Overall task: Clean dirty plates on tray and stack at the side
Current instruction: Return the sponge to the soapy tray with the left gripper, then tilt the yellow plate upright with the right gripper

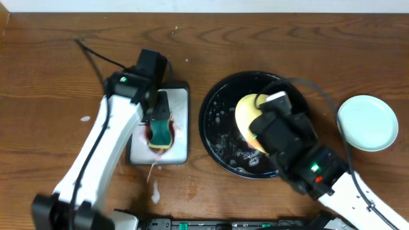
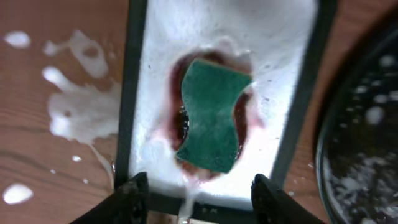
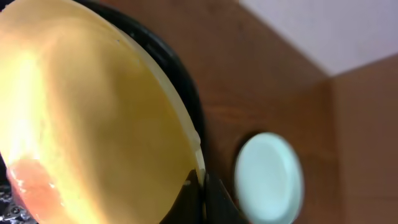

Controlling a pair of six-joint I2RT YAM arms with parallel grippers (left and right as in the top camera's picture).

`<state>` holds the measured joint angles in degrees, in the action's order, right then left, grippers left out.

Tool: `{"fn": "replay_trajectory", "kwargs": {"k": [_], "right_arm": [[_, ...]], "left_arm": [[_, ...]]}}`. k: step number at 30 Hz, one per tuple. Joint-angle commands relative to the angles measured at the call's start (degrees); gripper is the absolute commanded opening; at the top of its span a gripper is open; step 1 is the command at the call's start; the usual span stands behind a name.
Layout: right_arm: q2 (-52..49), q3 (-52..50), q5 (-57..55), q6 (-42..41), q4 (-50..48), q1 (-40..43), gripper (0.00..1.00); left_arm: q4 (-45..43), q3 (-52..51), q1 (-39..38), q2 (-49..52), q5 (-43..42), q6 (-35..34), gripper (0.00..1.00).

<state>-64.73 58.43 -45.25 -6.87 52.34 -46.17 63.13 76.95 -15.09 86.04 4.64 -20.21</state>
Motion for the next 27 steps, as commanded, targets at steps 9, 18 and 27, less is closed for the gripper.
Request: {"fn": "replay_trajectory", "kwargs": {"k": [9, 18, 27], "right_arm": [[-0.9, 0.5, -23.3, 5.9, 0.0, -12.5, 0.01], [-0.9, 0.5, -24.4, 5.2, -1.0, -14.4, 0.01], [-0.9, 0.5, -24.4, 5.3, -2.4, -14.4, 0.01]], "left_arm": [[3.0, 0.3, 0.1, -8.5, -5.7, 0.7, 0.56], [4.3, 0.3, 0.1, -14.3, -5.5, 0.7, 0.80], [4.3, 0.3, 0.1, -13.9, -5.5, 0.7, 0.81]]}}
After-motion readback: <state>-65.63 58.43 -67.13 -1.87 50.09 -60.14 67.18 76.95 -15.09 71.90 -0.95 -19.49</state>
